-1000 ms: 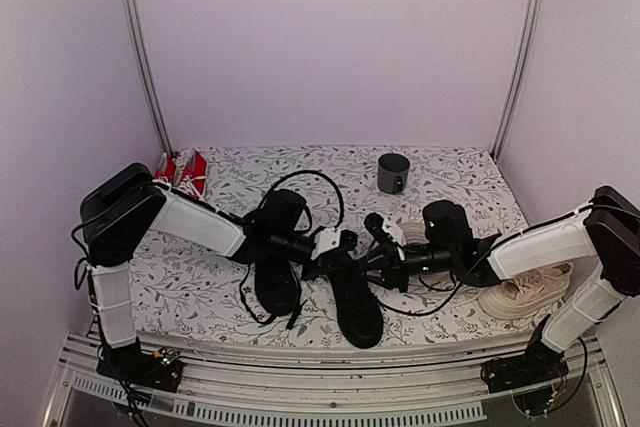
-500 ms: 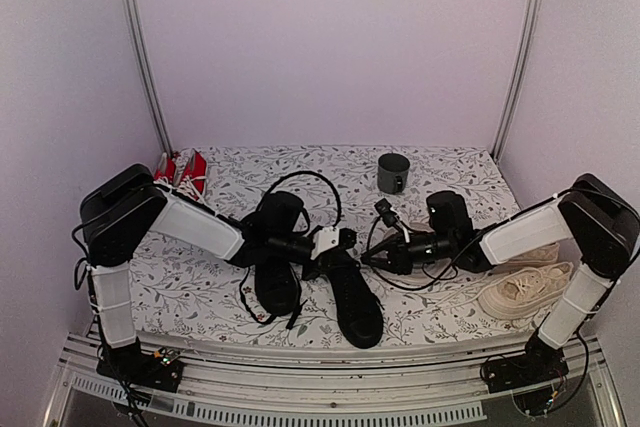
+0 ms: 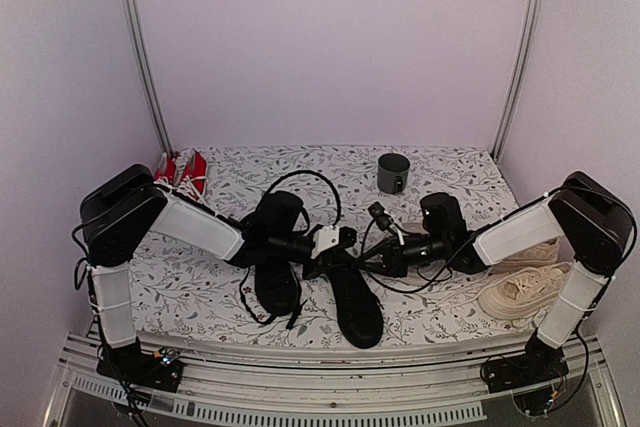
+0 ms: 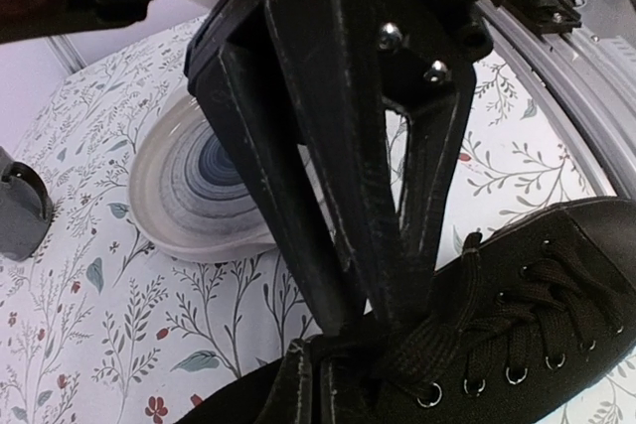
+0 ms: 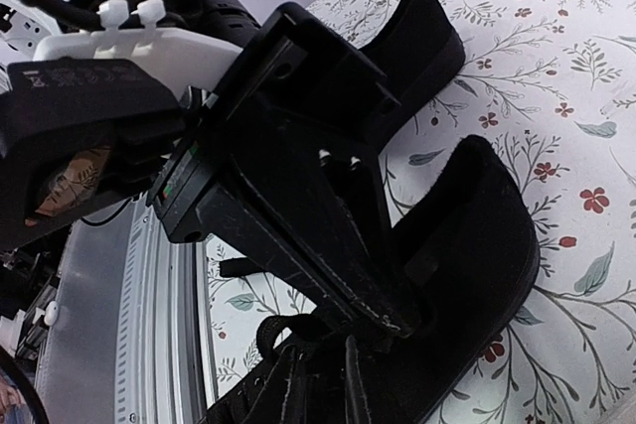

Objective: Tie the shoes
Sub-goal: Tie the loops with the shoelace on the shoe.

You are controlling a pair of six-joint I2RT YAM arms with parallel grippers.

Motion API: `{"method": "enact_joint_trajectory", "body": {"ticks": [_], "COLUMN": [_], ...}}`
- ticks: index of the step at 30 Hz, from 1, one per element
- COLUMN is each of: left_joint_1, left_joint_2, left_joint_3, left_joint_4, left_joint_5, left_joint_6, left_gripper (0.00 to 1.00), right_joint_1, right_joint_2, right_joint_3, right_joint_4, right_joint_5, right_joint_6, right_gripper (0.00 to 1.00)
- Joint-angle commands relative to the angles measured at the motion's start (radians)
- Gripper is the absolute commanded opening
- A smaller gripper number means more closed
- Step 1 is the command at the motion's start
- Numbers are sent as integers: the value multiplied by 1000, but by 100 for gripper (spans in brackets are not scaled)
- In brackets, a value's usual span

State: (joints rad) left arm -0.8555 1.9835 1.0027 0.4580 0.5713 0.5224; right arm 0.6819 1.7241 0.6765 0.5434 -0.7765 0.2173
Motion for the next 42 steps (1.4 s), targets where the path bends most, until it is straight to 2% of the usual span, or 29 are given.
{"method": "enact_joint_trajectory", "body": {"ticks": [1, 10, 16, 28, 30, 33, 35, 42], "left_joint_1": [-4, 1, 3, 9, 12, 16, 20, 24], "left_joint_2": [-6, -25, -46, -52, -55, -59, -62, -69], "left_joint_3": [-9, -23, -35, -51, -52, -57, -63, -82], "left_joint_4": [24, 62, 75, 110, 116, 125, 126, 126], "left_joint_5": [-10, -4, -2, 1, 2, 5, 6, 4], "left_joint_6": [-8, -31, -39, -61, -66, -72, -74, -84], "left_gripper": [0, 0, 0, 0, 0, 0, 0, 0], "right_joint_1": [13, 19, 35, 56, 56, 56, 54, 2], "right_joint_2": [30, 47, 56, 100, 99, 75, 44, -54], "right_joint_3": [25, 53, 68, 112, 115, 112, 99, 59], "right_joint_4": [18, -58, -73, -153, -163, -172, -171, -167], "right_joint_5": [-11, 52, 43, 107, 109, 116, 105, 66], "right_joint_6": [-12, -42, -68, -111, -115, -122, -130, -107], "right_gripper": [16, 17, 25, 30, 27, 11, 4, 1]}}
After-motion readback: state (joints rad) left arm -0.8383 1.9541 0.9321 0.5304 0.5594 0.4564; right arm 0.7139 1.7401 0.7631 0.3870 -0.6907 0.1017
